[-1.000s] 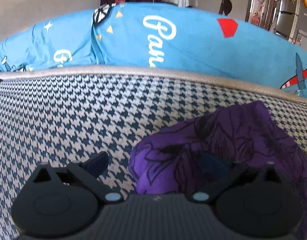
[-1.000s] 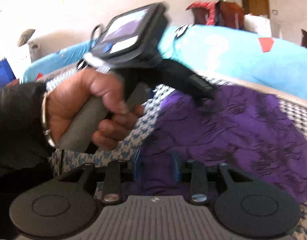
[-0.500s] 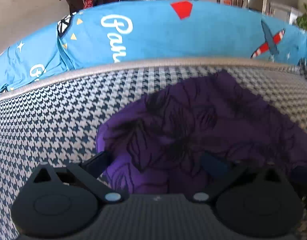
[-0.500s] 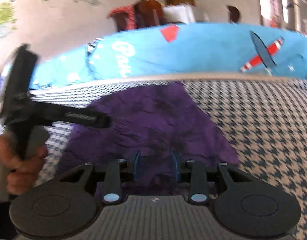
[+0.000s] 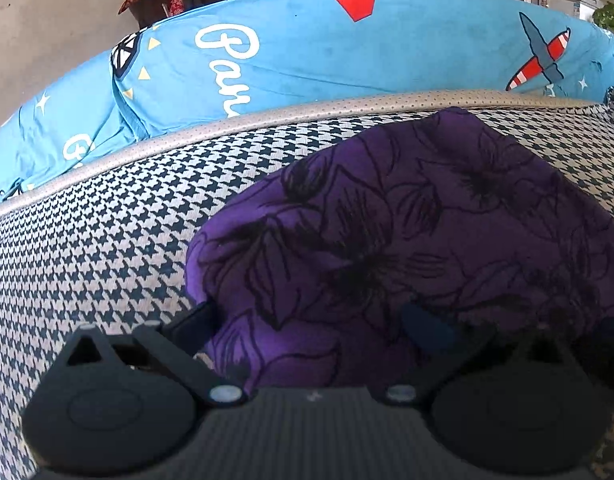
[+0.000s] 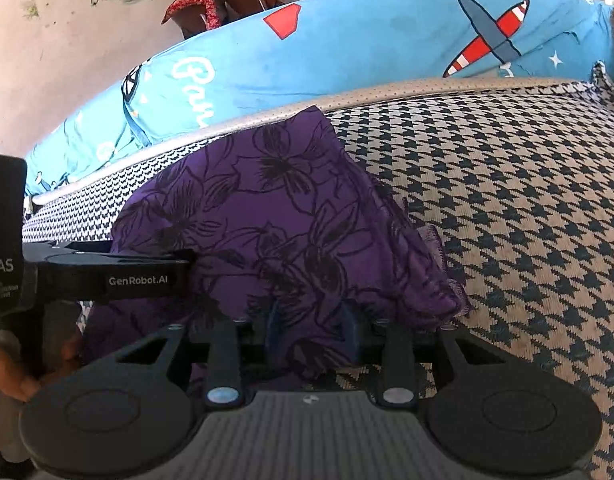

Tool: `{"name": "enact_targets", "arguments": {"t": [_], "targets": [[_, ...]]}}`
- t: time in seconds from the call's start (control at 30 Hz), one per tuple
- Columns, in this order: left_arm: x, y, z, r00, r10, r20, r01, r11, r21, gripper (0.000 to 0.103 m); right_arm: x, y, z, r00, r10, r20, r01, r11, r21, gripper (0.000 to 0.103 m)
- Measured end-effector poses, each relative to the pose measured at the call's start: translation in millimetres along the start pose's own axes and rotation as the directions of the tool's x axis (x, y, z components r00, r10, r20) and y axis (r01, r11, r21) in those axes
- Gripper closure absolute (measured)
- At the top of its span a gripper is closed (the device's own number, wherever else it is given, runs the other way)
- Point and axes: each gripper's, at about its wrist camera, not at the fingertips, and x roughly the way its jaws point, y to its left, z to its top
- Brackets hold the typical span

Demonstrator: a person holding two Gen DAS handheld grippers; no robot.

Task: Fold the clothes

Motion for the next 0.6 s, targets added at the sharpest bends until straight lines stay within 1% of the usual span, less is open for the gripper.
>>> {"name": "enact_targets", "arguments": {"t": [0.27, 0.37, 0.5, 0.57, 0.6], "targets": [[-0.7, -2.8, -2.1, 1.0, 0.012, 0.011, -0.012, 1.0, -0.002, 0.0, 2.4, 2.9, 1.6, 1.0, -0.016, -0.008, 0.016, 1.0, -0.015, 0.069], [-2.8, -0.5, -1.8, 1.0, 0.003, 0.007, -0.003, 1.0, -0.007, 0.0, 0.1, 0.7, 4.2, 1.0, -0.007, -0.014, 0.007, 1.0, 0.013, 0.069], [-9.8, 3.0, -2.5, 1.0, -0.008, 0.0, 0.008, 1.0, -0.004, 0.0, -7.7, -5.4, 10.6, 0.999, 0.028, -0.023, -0.027, 0.998, 0.058, 0.068], [-14.4, 4.5, -3.3, 1.0, -0.011, -0.003, 0.011, 1.0, 0.001, 0.0, -16.7, -9.7, 13.3, 0.999, 0.035, -0.008, -0.034, 0.997, 0.07, 0.067], [-16.8, 5.3, -3.7, 1.0, -0.012, -0.004, 0.012, 1.0, 0.004, 0.0, -21.4, -12.0, 14.5, 0.999, 0.036, 0.0, -0.036, 0.996, 0.076, 0.065]]}}
